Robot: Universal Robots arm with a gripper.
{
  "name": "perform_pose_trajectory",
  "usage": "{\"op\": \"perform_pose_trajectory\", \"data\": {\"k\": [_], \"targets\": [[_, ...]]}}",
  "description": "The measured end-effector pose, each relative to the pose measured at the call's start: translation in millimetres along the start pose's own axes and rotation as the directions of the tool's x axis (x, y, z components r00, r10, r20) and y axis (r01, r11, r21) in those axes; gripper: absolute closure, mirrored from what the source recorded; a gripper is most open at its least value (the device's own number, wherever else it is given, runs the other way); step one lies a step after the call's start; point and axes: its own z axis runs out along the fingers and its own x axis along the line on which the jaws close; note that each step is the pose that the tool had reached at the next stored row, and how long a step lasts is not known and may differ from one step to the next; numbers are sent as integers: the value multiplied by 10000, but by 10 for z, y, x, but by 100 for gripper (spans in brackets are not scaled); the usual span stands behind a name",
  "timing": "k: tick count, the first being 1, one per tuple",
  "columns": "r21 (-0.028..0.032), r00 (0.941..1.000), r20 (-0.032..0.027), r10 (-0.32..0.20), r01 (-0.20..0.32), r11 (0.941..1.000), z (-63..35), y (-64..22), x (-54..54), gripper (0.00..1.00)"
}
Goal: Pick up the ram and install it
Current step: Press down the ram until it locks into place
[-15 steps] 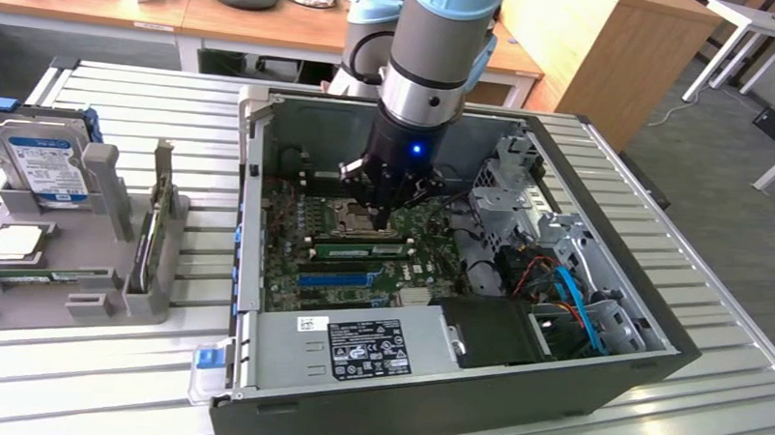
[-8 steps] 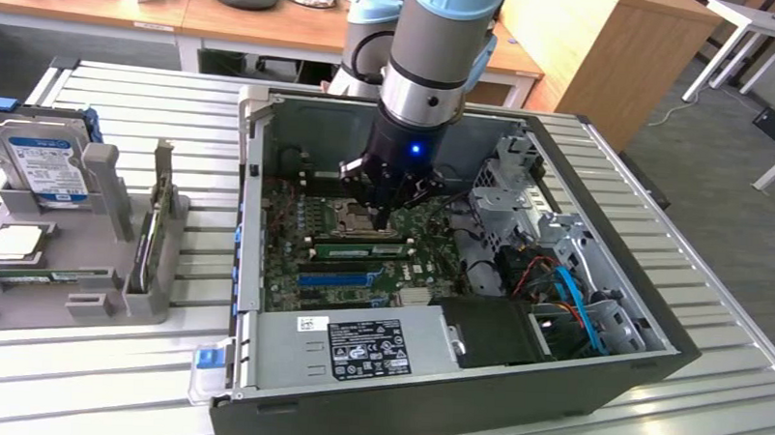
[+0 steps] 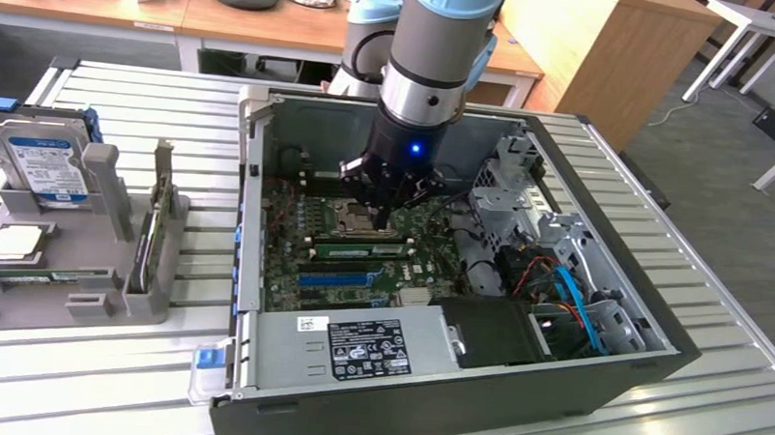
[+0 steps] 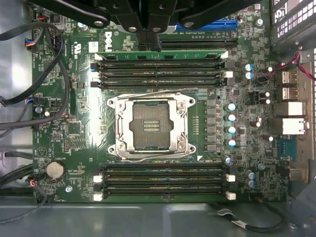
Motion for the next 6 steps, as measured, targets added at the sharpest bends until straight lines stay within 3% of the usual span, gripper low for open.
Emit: {"op": "perform_pose_trajectory", "data": {"k": [6], "targets": [[1, 10000, 0, 0, 0, 10000, -1, 0, 0, 89]]}}
